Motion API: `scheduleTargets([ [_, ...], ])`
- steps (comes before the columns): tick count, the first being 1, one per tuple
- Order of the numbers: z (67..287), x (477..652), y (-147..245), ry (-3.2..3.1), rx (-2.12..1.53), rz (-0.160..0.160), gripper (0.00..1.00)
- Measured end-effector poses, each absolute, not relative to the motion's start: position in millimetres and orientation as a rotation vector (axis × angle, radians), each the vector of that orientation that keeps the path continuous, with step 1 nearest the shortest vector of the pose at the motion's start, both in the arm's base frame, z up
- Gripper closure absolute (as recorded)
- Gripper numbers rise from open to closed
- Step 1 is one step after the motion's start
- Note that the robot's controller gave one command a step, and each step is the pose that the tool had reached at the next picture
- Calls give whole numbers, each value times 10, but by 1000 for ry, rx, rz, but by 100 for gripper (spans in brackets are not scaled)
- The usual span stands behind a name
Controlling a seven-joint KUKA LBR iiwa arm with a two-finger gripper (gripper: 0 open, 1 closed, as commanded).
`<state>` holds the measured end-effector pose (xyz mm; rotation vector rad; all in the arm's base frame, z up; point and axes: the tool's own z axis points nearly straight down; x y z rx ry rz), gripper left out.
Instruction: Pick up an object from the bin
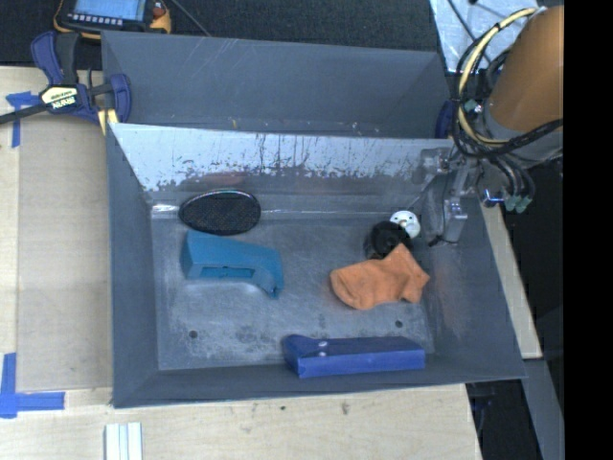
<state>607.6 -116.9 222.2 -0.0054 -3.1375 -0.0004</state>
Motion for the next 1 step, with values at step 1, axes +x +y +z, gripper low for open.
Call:
scheduleTargets([
  [1, 2275, 6088, -1163, -3146, -2, 1, 0],
])
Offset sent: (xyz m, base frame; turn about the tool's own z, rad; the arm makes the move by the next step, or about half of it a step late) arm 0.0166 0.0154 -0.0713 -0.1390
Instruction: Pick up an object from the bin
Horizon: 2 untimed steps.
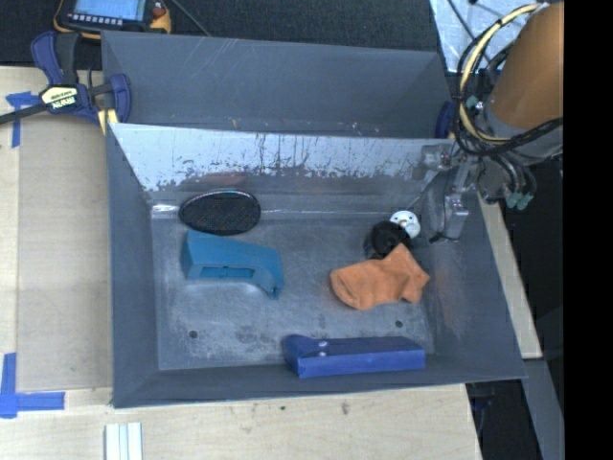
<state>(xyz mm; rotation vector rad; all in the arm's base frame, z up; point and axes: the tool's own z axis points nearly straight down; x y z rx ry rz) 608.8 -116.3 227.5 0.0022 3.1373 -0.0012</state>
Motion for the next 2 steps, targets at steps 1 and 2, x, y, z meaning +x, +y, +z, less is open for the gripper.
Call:
scheduleTargets([
  [1, 1952, 6180, -1104, 3129, -97, -4, 0],
  [2, 1564, 5792, -887, 3138, 24, -1, 0],
])
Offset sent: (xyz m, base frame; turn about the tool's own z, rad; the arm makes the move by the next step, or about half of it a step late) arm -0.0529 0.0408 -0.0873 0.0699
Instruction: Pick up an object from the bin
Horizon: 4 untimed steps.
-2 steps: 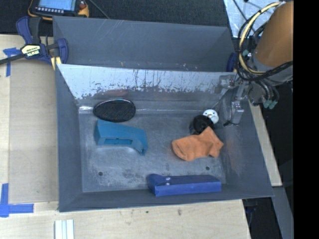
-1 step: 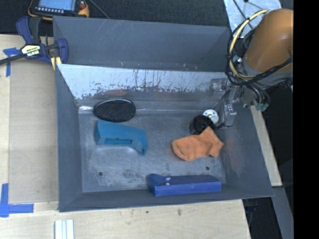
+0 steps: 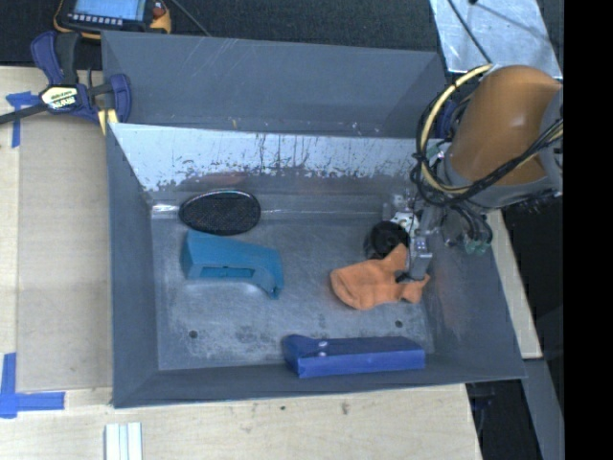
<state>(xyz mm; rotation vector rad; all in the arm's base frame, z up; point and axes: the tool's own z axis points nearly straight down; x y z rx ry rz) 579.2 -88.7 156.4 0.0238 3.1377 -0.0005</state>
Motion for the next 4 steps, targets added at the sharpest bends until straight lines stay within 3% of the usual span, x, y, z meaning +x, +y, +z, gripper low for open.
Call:
scheduleTargets([
  [1, 963, 6014, -833, 3140, -55, 2, 100],
  [2, 971, 6020, -841, 3138, -55, -1, 0],
  [3, 967, 6018, -836, 3138, -56, 0, 100],
  [4, 968, 6018, -840, 3138, -56, -1, 0],
])
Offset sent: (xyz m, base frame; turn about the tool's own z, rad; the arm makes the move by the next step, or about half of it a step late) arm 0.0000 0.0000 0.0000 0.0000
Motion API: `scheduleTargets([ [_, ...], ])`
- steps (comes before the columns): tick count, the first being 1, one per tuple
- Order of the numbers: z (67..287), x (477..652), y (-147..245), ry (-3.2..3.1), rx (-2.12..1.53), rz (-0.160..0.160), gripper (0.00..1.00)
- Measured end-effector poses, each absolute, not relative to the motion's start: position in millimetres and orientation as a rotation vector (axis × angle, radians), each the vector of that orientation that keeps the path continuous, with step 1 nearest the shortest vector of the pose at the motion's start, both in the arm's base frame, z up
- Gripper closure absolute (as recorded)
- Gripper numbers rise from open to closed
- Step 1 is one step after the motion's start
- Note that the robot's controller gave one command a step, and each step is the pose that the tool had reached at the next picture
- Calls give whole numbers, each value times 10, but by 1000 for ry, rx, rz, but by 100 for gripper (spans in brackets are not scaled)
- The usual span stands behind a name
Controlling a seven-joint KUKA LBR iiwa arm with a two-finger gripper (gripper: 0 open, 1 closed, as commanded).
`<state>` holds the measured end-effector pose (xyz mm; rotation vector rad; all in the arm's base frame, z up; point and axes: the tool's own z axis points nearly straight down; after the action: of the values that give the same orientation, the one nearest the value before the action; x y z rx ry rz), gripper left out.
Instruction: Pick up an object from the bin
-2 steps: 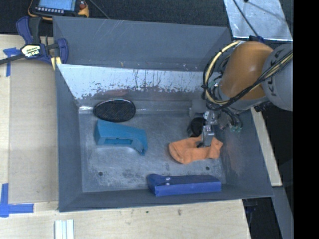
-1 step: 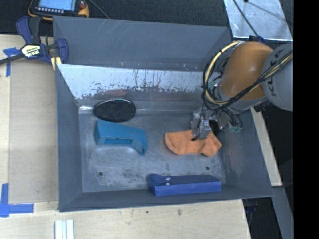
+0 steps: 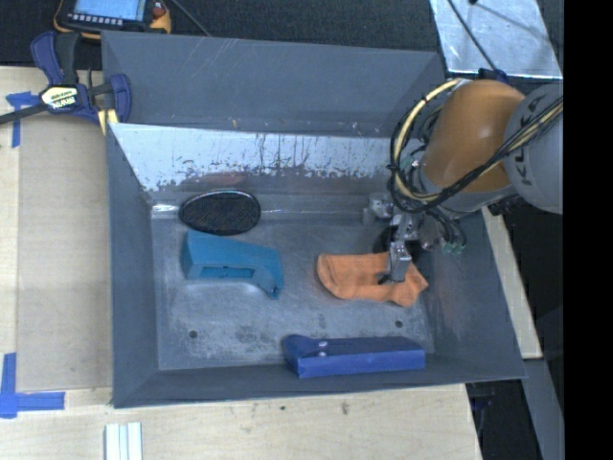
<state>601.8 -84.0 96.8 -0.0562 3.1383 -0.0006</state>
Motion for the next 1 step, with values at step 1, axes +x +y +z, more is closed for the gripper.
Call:
scheduleTargets([
  [1, 967, 6018, -836, 3138, -57, 0, 100],
])
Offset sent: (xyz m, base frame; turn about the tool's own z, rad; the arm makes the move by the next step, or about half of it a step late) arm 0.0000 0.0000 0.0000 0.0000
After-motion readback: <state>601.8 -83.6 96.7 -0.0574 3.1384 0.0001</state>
